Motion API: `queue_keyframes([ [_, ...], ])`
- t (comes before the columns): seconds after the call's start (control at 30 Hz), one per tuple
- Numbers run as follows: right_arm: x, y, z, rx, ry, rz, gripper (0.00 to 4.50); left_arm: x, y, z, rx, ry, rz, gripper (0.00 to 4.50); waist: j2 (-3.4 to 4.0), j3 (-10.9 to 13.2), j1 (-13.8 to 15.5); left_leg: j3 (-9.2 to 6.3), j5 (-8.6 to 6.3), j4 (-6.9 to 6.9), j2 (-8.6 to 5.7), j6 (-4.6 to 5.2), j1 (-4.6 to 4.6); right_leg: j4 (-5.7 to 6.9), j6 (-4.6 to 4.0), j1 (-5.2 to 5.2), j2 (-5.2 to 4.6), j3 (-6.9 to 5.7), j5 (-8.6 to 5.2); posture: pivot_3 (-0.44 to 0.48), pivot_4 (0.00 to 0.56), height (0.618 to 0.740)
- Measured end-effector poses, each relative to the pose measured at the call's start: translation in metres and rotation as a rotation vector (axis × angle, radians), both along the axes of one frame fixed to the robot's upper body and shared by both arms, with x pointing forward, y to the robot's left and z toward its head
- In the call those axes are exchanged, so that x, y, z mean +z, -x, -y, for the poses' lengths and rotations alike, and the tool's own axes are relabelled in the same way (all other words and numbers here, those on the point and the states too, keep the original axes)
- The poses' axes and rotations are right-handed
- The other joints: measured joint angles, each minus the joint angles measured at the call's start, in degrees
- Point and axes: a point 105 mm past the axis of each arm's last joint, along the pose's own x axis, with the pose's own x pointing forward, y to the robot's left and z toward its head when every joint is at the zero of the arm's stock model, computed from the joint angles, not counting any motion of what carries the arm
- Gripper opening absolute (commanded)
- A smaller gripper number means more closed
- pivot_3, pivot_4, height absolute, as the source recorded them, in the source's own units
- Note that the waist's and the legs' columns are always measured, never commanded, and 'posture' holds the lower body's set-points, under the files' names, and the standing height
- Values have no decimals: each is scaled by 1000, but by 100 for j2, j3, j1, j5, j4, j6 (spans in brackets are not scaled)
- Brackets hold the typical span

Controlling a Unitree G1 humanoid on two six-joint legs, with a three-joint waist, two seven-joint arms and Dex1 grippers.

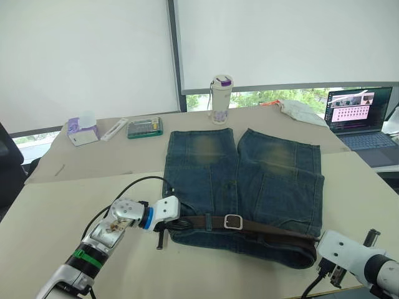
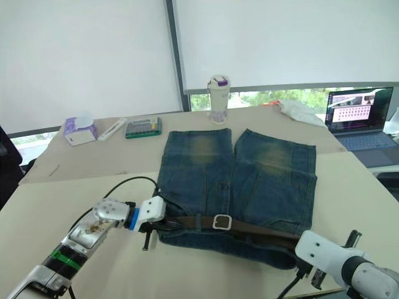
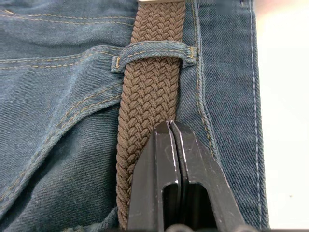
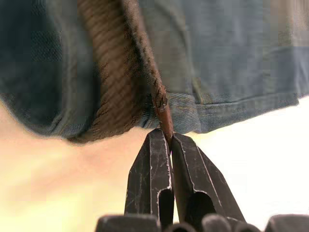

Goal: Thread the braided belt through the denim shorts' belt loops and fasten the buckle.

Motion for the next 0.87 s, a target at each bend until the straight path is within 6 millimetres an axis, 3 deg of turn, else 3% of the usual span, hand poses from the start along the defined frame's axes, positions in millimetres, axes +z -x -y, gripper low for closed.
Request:
queue_keyframes([
  [0.07,2,1,-3,-82,-219,47,1133,10,2,3,97,157,-96,0,-6,7,-5,-3,2,3,-1,-1,-17,11,-8,-45,-9,8,5,0,150,740],
  [0.1,3,1,-6,-93,-278,56,1453,15,3,3,113,189,-121,255,-19,20,1,-5,4,5,0,-4,-20,21,-10,-53,-7,7,6,0,150,740],
  [0.2,24,-2,-26,-74,-584,161,2538,60,-8,3,243,394,-172,1162,-31,47,-11,-14,-15,4,8,29,-20,30,-17,-54,-9,8,10,0,150,740],
  [0.3,42,-2,-46,17,-723,201,3525,92,-5,2,286,484,-145,2164,-29,50,-69,-14,-16,-2,7,27,-9,29,-16,-50,-6,9,10,0,150,740],
  [0.4,47,6,-58,93,-761,148,4474,90,19,-5,288,432,-163,3135,-5,54,-130,-7,2,-8,4,-11,-4,34,-15,-53,-4,18,5,0,150,740],
  [0.53,44,31,-39,60,-692,55,4500,72,45,-38,351,309,-211,4461,1,65,-127,2,-18,-13,7,14,-9,37,-29,-49,-1,29,-15,0,150,740],
  [0.63,49,50,-25,59,-612,25,4500,65,59,-62,397,240,-193,4461,1,67,-95,2,-47,-13,8,37,-4,37,2,-26,-4,19,-45,0,150,740],
  [0.87,44,67,-4,62,-506,-39,4500,38,74,-90,425,151,-211,4461,-12,77,-121,4,-53,-13,10,30,-10,43,-5,-33,-8,18,-56,0,150,740],
])
